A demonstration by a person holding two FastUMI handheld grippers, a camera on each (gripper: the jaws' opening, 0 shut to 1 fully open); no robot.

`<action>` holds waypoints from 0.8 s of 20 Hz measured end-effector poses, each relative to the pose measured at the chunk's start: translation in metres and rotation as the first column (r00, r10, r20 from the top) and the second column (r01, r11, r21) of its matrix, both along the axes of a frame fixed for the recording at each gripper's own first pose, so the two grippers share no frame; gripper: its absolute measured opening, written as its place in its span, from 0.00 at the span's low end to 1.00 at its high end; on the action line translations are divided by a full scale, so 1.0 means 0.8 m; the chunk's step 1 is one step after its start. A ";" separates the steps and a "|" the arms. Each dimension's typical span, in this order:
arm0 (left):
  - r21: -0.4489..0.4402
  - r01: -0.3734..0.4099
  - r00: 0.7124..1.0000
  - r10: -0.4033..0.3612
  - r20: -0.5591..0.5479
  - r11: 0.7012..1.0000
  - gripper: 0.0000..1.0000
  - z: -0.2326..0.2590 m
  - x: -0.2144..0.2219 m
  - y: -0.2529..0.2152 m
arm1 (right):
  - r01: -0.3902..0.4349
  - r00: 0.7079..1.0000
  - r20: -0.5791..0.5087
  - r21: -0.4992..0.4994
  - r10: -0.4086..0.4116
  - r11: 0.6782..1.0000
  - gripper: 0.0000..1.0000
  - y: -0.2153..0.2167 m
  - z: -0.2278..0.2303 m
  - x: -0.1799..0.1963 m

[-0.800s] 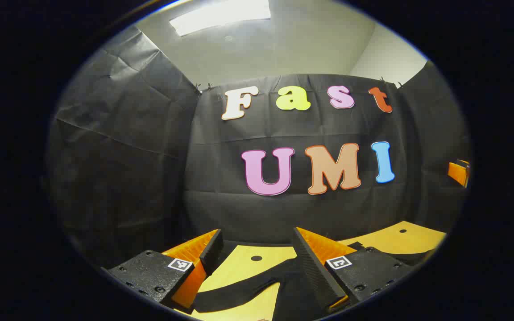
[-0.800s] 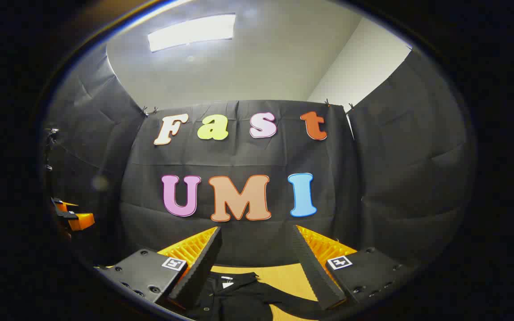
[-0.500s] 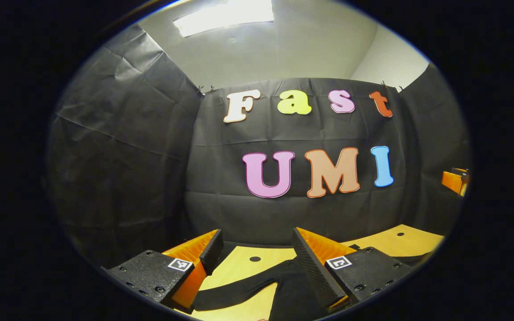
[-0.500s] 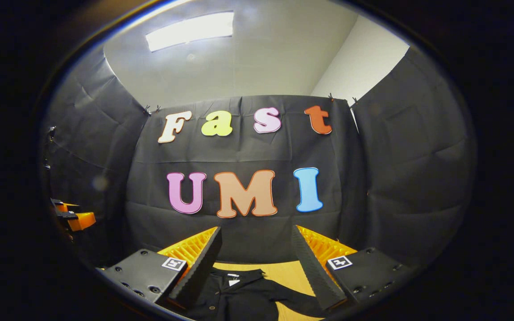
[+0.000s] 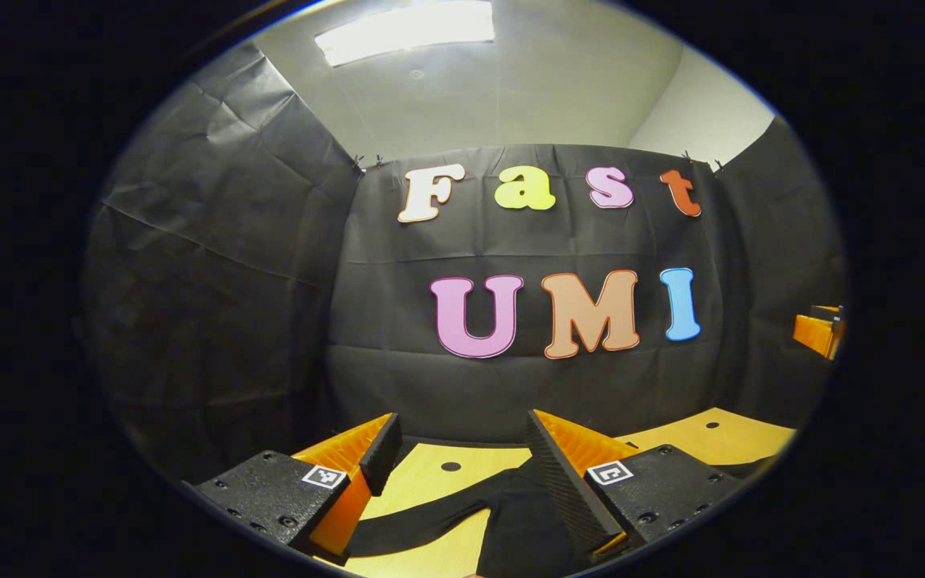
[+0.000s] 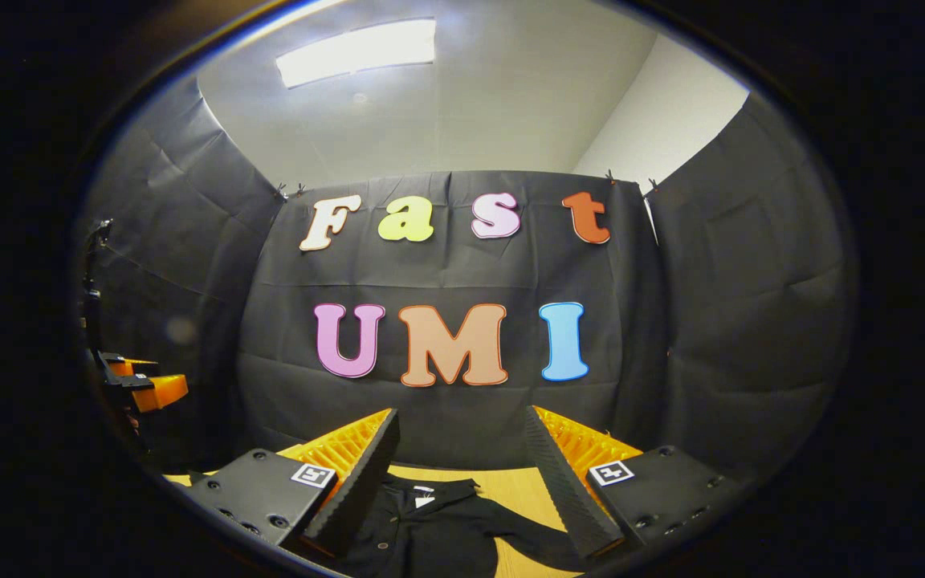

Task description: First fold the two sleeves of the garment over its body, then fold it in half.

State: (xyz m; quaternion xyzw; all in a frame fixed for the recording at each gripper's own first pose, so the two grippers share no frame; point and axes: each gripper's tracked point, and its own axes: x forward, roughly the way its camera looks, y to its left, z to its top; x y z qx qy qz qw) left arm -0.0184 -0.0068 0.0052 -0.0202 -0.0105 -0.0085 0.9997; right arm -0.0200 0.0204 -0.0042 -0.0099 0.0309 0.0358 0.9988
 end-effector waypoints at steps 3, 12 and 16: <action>-0.006 0.000 1.000 0.000 -0.012 1.000 0.96 -0.004 -0.004 0.007 | 0.005 1.000 0.015 -0.004 -0.005 1.000 0.98 0.002 0.006 -0.004; -0.010 -0.004 1.000 0.004 -0.005 1.000 0.93 -0.006 -0.008 0.020 | 0.033 0.999 0.020 0.000 -0.033 0.999 0.98 -0.002 0.007 -0.011; -0.015 -0.021 1.000 0.021 -0.010 1.000 0.92 -0.010 -0.013 0.030 | 0.043 0.999 0.031 -0.009 -0.043 0.999 0.98 -0.009 0.011 -0.011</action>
